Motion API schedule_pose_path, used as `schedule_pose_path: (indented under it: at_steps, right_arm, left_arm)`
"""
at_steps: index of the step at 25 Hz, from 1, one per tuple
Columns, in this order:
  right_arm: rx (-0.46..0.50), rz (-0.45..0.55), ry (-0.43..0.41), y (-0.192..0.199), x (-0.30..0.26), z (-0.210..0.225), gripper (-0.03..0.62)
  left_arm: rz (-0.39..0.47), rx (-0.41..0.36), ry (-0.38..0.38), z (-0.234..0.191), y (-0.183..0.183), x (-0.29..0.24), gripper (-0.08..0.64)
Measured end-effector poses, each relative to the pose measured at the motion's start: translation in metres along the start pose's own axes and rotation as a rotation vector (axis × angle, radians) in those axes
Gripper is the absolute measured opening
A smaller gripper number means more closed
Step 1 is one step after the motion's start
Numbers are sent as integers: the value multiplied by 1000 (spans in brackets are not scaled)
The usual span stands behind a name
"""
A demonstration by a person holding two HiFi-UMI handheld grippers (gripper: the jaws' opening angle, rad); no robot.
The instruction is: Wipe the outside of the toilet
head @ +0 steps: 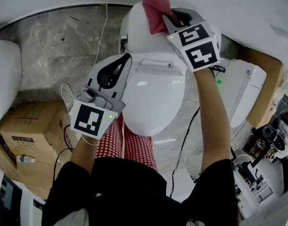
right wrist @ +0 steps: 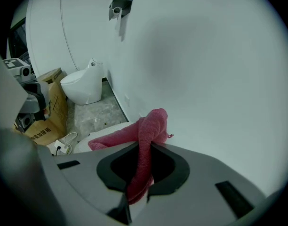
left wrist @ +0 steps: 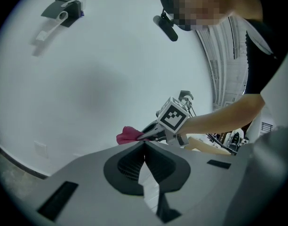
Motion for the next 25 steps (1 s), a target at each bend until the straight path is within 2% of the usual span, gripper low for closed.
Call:
schedule_pose_path:
  at_steps: [6,12,18,25]
  right_arm:
    - [-41,28,51,23,14,13,54]
    - [-92,54,75,45,22,29,54]
    - [-61,36,120,64,31,42,54]
    - [-110,32,135,87,37,57,54]
  left_arm:
    - [-26,-42,22,14,5,-11,9]
    - [-48,-47,38,26,12,-20,9]
    - [-65,-58,63,37,12,-32,9]
    - [-81,-66,78,44,15,-42,9]
Point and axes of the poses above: the fingertips, and each gripper's own axes: x backward along the fingers, z to its right, y out of its underside, the point moved 10 cm from there along x, backward along the fingers, and after that the axes turned 6 degrees about -z, right-handed, at the moved point
